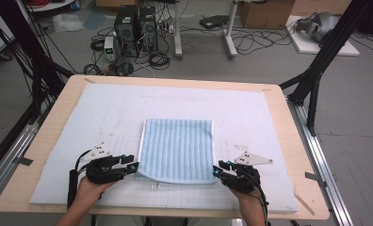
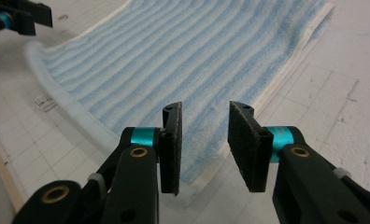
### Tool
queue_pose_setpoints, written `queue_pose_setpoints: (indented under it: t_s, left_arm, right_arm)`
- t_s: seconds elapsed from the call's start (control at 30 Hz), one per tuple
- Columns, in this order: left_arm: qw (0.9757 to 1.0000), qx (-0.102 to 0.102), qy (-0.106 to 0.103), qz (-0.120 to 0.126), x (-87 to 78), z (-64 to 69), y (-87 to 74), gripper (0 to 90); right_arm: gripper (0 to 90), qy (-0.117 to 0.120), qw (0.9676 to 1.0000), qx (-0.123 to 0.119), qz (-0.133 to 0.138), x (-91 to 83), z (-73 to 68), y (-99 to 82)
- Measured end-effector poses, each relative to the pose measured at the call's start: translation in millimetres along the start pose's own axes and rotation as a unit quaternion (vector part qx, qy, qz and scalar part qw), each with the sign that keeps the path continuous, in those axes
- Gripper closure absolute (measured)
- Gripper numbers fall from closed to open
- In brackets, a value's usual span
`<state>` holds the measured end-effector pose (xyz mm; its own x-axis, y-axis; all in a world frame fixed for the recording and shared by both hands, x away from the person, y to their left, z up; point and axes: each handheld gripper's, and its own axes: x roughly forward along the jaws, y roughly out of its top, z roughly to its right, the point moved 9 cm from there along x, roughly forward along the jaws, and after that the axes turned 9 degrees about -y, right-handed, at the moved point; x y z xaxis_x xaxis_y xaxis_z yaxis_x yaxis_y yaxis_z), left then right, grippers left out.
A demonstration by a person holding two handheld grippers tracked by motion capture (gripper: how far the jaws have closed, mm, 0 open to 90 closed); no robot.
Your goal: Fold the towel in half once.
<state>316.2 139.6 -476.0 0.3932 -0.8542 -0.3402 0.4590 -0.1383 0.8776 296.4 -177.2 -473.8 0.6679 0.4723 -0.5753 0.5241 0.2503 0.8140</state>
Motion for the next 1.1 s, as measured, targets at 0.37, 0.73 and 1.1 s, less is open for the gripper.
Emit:
queue_pose_setpoints:
  t_s: [0.37, 0.73, 1.1]
  left_arm:
    - [0.9996, -0.001, 0.025, 0.015, -1.0, -15.5, 13.4, 56.6]
    - [0.9981, -0.026, 0.055, -0.003, 15.6, -58.5, 31.9, 62.0]
    - [0.9950, -0.027, 0.092, -0.026, 56.6, -103.9, 51.6, 62.6]
  right_arm:
    - [72.1, 0.031, 0.9922, -0.085, -0.087, 26.5, -21.6, -18.8]
    - [65.9, 0.031, 0.9975, -0.057, -0.027, 33.2, -2.5, 10.0]
    - [62.4, 0.026, 0.9983, -0.049, -0.020, 51.8, 19.7, 26.7]
